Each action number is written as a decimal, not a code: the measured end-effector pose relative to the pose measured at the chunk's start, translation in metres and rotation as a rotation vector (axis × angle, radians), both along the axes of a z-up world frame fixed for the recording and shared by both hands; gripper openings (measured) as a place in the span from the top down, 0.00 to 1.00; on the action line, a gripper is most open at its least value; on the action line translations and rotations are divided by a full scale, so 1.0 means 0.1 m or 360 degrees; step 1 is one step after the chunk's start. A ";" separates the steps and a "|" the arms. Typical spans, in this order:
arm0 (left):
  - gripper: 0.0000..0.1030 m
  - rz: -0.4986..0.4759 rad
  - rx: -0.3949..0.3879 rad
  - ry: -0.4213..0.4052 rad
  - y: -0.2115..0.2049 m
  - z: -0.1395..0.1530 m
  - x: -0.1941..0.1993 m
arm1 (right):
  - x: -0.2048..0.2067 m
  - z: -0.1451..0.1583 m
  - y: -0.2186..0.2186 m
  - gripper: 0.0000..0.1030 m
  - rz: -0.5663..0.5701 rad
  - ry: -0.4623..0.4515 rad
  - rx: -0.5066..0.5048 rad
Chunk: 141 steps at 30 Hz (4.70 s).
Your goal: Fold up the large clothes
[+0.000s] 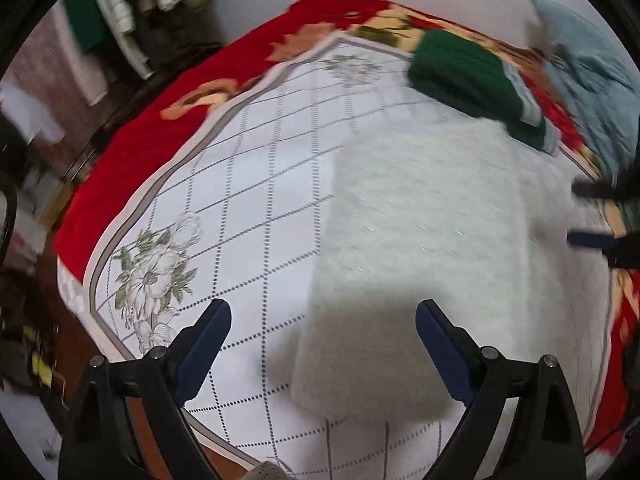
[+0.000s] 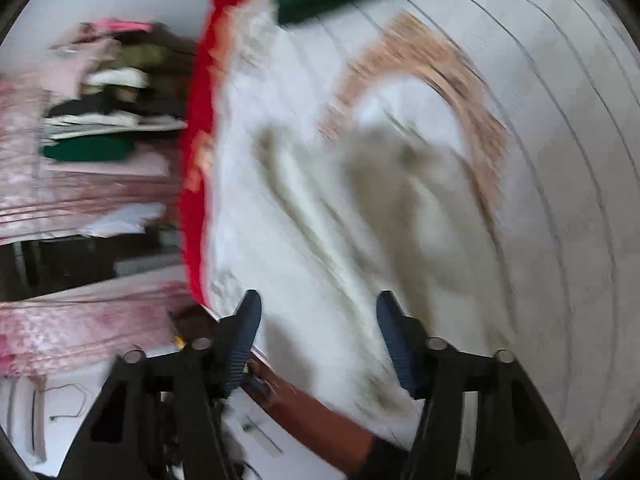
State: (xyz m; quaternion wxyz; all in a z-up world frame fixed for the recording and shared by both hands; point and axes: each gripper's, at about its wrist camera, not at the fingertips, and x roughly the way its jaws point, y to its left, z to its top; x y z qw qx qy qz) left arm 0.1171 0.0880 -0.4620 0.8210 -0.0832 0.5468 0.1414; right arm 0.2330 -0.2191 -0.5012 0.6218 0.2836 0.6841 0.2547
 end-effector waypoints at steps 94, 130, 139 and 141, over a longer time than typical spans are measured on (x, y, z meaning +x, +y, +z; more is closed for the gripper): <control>0.03 -0.0834 -0.0653 -0.0002 -0.74 -0.17 5.59 | 4.72 -0.46 -0.40 0.67 -0.0465 -0.0010 0.0196; 0.03 -0.0658 -0.0003 -0.0352 -0.61 2.50 3.07 | 1.55 2.84 0.34 0.00 -0.0539 -0.0764 -0.1442; 0.03 -0.0633 0.0021 -0.0503 -0.55 3.54 2.25 | 0.44 4.36 0.57 0.00 -0.0582 -0.1041 -0.1537; 0.03 -0.0630 0.0034 -0.0539 -0.54 3.73 2.10 | 0.26 4.57 0.60 0.00 -0.0596 -0.1087 -0.1541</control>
